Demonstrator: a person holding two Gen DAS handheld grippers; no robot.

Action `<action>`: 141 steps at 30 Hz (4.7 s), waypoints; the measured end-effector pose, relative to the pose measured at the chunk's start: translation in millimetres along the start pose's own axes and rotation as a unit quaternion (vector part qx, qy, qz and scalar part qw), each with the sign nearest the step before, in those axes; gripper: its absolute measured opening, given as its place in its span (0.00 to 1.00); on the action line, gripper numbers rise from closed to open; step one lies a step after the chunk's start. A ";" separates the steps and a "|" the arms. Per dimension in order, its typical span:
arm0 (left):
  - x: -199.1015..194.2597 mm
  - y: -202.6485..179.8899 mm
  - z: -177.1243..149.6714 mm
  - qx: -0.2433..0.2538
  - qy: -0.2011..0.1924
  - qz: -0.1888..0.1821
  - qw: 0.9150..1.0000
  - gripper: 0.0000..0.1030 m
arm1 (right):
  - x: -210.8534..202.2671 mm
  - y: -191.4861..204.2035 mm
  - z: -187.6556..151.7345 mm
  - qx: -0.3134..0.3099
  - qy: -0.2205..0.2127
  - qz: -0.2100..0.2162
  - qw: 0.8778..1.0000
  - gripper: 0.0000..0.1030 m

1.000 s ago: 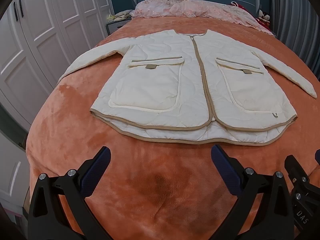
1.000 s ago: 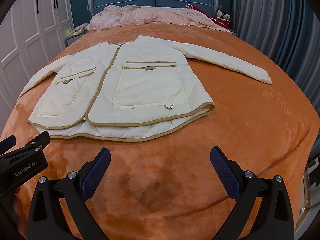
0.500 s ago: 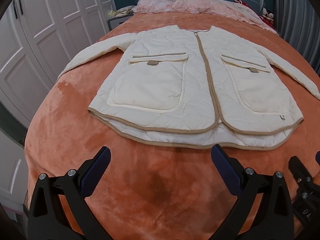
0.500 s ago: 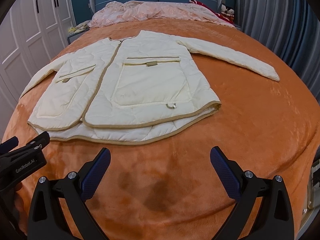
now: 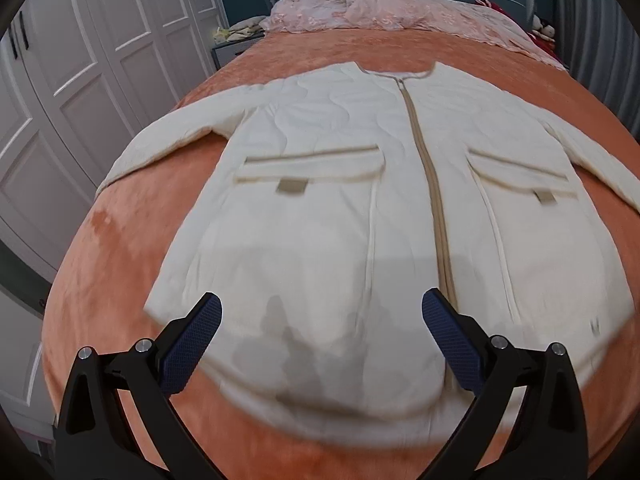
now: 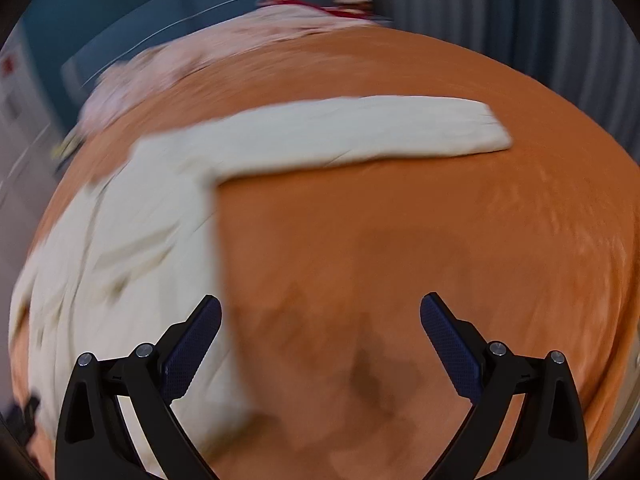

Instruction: Fold large clothes

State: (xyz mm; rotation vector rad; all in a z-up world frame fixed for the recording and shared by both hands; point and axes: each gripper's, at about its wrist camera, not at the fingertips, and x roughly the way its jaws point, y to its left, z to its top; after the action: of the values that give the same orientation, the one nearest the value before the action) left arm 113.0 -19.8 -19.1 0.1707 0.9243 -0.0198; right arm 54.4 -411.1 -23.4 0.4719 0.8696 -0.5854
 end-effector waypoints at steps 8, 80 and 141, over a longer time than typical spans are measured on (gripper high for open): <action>51.3 -1.3 40.6 -0.019 0.013 0.024 0.999 0.95 | 74.4 -96.8 87.8 0.139 -0.024 -0.011 0.990 0.95; 162.4 42.2 136.0 -0.224 0.084 -0.214 0.947 0.37 | 112.6 112.0 63.1 0.082 0.051 0.257 0.962 0.54; 176.1 -6.2 110.4 -0.038 -0.064 0.011 0.997 0.11 | 98.8 329.3 -53.3 -0.262 -0.030 0.112 0.958 0.20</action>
State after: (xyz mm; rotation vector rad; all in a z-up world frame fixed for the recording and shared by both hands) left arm 306.2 -33.1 -94.9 0.1072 0.7932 0.0252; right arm 287.9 -160.7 -85.3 0.0658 0.8590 -0.1452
